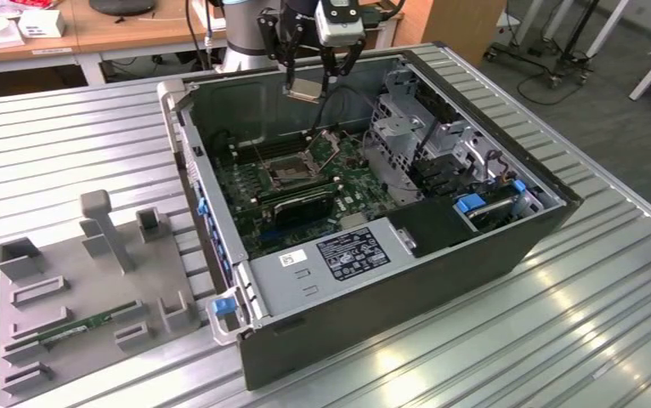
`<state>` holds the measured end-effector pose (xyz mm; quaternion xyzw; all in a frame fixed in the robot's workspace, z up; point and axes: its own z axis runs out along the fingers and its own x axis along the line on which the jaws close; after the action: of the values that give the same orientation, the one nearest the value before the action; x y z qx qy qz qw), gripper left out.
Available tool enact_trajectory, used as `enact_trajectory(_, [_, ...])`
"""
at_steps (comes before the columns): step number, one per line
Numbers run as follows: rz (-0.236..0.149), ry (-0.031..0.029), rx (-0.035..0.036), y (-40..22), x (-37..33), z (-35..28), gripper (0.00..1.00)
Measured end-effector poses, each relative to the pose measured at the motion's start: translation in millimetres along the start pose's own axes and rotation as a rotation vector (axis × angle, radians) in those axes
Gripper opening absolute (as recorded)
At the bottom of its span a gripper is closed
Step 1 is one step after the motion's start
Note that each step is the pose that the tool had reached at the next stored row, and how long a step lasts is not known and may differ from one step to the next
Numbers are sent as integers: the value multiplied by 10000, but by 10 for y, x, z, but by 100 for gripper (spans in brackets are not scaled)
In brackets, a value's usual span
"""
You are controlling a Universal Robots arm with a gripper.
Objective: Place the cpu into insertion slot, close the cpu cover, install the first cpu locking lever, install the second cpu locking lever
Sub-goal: 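Place the cpu into insertion slot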
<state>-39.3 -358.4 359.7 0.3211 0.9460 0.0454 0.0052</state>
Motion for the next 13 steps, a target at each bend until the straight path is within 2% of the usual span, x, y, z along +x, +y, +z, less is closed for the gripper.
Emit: enact_trajectory(13, [67, -6, -1, 0, 0, 0, 54])
